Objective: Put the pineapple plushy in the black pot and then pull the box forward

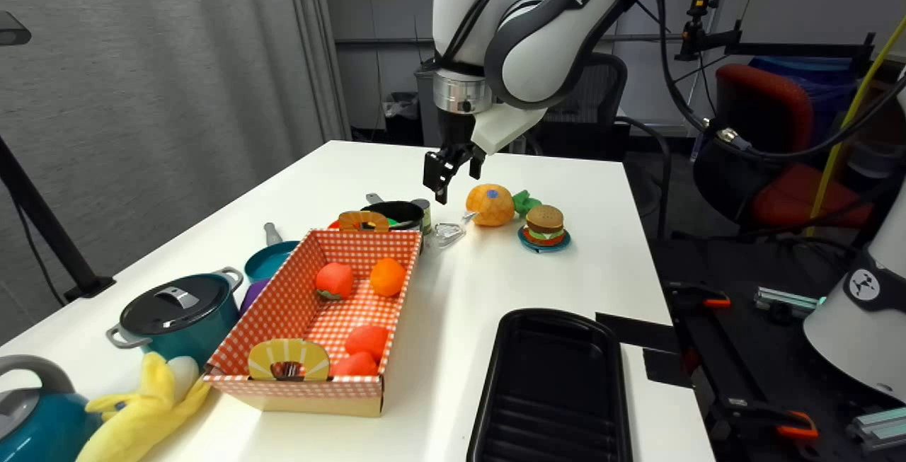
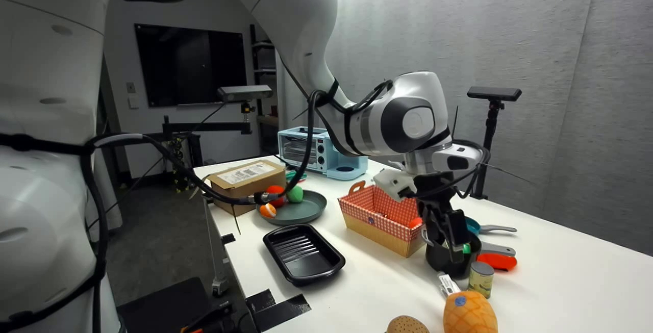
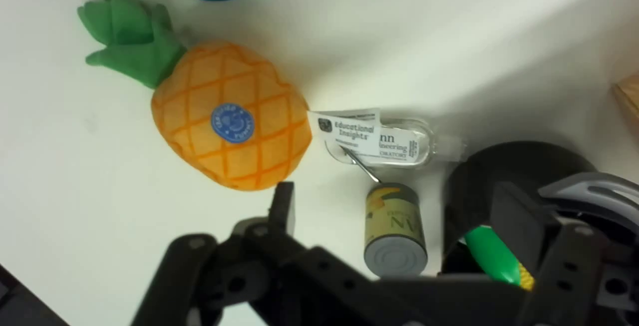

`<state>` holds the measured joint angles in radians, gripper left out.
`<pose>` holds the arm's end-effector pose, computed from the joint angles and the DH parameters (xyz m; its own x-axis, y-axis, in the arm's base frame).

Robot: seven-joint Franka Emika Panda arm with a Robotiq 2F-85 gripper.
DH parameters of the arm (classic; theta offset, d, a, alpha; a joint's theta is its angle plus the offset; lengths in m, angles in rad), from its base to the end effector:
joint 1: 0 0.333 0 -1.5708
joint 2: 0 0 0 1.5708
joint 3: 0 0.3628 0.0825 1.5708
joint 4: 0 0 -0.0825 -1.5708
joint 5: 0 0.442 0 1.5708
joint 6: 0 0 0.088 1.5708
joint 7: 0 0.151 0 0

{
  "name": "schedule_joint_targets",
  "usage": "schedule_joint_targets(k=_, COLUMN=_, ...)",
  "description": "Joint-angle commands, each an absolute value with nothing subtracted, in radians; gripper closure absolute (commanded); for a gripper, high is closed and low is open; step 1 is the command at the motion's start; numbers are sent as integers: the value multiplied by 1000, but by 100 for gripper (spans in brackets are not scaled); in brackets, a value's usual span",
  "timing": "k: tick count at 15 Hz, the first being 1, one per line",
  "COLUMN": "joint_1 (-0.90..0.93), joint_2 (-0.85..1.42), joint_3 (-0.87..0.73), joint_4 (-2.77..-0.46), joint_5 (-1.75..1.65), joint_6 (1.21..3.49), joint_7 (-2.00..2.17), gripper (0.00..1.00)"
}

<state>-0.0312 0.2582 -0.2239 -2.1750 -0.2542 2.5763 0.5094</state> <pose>0.6110 -0.1613 0.2481 0.8419 -0.4969 0.2106 -0.5283 -0.8385 0.1337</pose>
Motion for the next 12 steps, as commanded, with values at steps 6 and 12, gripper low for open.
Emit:
schedule_joint_targets(k=6, joint_1=-33, joint_2=251, joint_3=-305, joint_4=-2299, joint_5=-273, joint_6=2677, joint_7=593, gripper=0)
schedule_joint_targets(k=12, joint_1=-38, joint_2=247, joint_3=-324, joint_4=-2292, joint_5=-278, joint_6=2659, joint_7=568, gripper=0)
